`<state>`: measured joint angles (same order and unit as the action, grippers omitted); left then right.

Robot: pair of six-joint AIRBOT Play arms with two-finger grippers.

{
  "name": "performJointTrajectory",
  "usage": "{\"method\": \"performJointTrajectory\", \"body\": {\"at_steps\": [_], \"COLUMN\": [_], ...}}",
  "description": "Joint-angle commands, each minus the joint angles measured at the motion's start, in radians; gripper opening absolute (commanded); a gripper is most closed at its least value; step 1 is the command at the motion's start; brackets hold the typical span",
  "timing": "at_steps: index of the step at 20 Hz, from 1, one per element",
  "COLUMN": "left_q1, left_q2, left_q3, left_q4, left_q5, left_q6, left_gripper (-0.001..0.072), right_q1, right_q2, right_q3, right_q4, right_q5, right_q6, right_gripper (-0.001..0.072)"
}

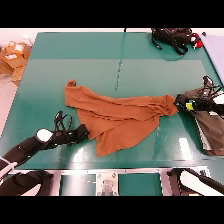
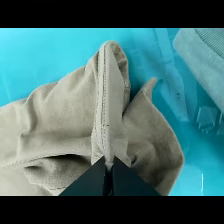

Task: Fold the shirts.

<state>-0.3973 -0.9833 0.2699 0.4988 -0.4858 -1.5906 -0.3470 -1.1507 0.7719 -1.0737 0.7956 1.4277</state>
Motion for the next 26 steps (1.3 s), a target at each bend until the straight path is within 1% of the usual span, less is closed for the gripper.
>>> {"method": "performJointTrajectory", "body": {"at_steps": [1,2,3,4,6,7,8,10,11,13,15,17,19,22,23,24,25,26], "left_q1": [-0.002,0.011,0.058,0.129,0.315,0.412,0.501,0.627,0.676,0.725,0.726,0.726,0.726,0.726,0.726,0.726,0.726,0.726], "left_q2": [0.002,0.003,0.004,0.005,0.009,0.009,0.009,0.008,0.004,0.0,-0.013,-0.05,-0.096,-0.155,-0.169,-0.18,-0.189,-0.196], "left_q3": [0.003,0.006,0.015,0.035,0.112,0.166,0.225,0.333,0.377,0.404,0.389,0.362,0.344,0.345,0.345,0.344,0.344,0.344], "left_q4": [-0.015,-0.003,0.019,0.077,0.264,0.335,0.388,0.46,0.49,0.494,0.491,0.49,0.489,0.478,0.477,0.478,0.48,0.491], "left_q5": [-0.02,-0.046,-0.109,-0.19,-0.368,-0.454,-0.523,-0.603,-0.631,-0.668,-0.677,-0.666,-0.65,-0.625,-0.628,-0.635,-0.642,-0.644], "left_q6": [0.068,0.106,0.134,0.137,0.132,0.132,0.135,0.161,0.161,0.213,0.269,0.301,0.344,0.354,0.355,0.354,0.353,0.348], "left_gripper": [0.0025,0.0025,0.0025,0.0025,0.0025,0.0025,0.0025,0.0025,0.0025,0.0025,0.0025,0.0026,0.0026,0.0027,0.0069,0.0337,0.0435,0.0435], "right_q1": [0.0,0.0,0.0,0.0,-0.003,-0.004,-0.004,0.0,0.01,0.043,0.101,0.171,0.22,0.242,0.239,0.237,0.237,0.237], "right_q2": [-0.001,-0.001,-0.001,-0.001,-0.001,-0.001,-0.001,0.004,0.01,0.037,0.077,0.091,0.09,0.087,0.087,0.087,0.087,0.087], "right_q3": [0.001,0.001,0.001,0.001,0.001,0.001,0.0,-0.006,-0.008,-0.008,-0.008,-0.008,-0.024,-0.051,-0.055,-0.055,-0.055,-0.055], "right_q4": [0.0,0.0,0.0,0.0,-0.001,0.0,0.0,0.002,0.002,0.001,0.001,0.0,-0.001,0.0,0.0,-0.001,-0.001,-0.001], "right_q5": [-0.011,-0.011,-0.01,-0.01,0.002,0.027,0.056,0.119,0.154,0.212,0.237,0.27,0.266,0.233,0.228,0.226,0.225,0.226], "right_q6": [0.0,0.0,0.001,0.001,0.001,0.005,0.005,0.025,0.031,0.031,0.031,0.033,0.058,0.084,0.084,0.084,0.084,0.084], "right_gripper": [0.0014,0.0014,0.0014,0.0014,0.0014,0.0014,0.0014,0.0013,0.0013,0.0013,0.0013,0.0013,0.0013,0.0013,0.0014,0.0014,0.0013,0.0013]}}
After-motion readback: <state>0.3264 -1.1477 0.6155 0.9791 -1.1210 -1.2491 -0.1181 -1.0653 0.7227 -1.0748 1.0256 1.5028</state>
